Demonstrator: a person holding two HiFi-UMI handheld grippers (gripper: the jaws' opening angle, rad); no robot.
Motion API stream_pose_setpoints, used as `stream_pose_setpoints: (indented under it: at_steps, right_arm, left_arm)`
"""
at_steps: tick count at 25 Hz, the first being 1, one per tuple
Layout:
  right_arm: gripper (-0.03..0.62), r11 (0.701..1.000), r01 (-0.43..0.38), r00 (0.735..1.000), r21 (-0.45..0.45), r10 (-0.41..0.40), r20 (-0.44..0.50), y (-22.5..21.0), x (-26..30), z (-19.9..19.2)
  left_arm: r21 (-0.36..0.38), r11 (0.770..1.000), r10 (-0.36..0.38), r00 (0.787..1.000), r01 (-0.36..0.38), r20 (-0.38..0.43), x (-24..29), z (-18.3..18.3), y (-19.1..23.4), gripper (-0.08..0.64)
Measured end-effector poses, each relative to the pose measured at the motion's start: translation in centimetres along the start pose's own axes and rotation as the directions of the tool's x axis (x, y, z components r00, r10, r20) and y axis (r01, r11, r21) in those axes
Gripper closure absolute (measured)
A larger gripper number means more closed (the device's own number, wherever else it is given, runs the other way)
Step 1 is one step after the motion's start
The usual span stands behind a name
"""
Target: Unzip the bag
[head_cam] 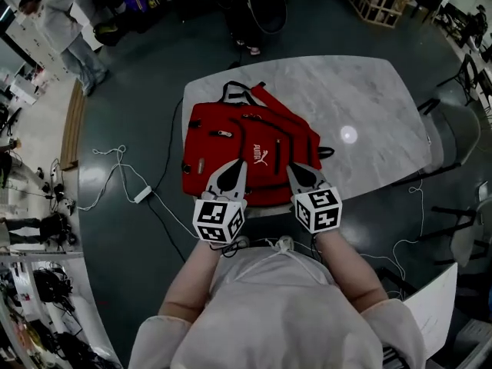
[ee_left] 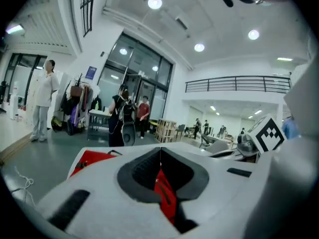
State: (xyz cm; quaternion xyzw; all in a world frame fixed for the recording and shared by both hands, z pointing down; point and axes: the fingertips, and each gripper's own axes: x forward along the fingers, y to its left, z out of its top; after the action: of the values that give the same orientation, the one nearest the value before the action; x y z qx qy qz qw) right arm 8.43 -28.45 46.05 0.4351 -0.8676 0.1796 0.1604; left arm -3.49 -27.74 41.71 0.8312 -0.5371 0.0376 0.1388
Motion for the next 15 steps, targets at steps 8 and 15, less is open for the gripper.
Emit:
stream_pose_setpoints:
  at_steps: [8,15]
  right_arm:
    - [0.561,0.993,0.066,0.971,-0.100,-0.041,0.235,2.4,-3.5,8.6]
    - [0.565,0.993,0.080,0.962,-0.091,-0.053,0.269,3.0,-4.1,9.9]
  left_arm:
    - [0.075,0.990,-0.136,0.971,0.123,0.198,-1.4,9.4,-4.6,0.540]
    - [0.067,0.988,-0.153,0.964,0.141,0.217,-1.4,10.5,-4.9,0.540]
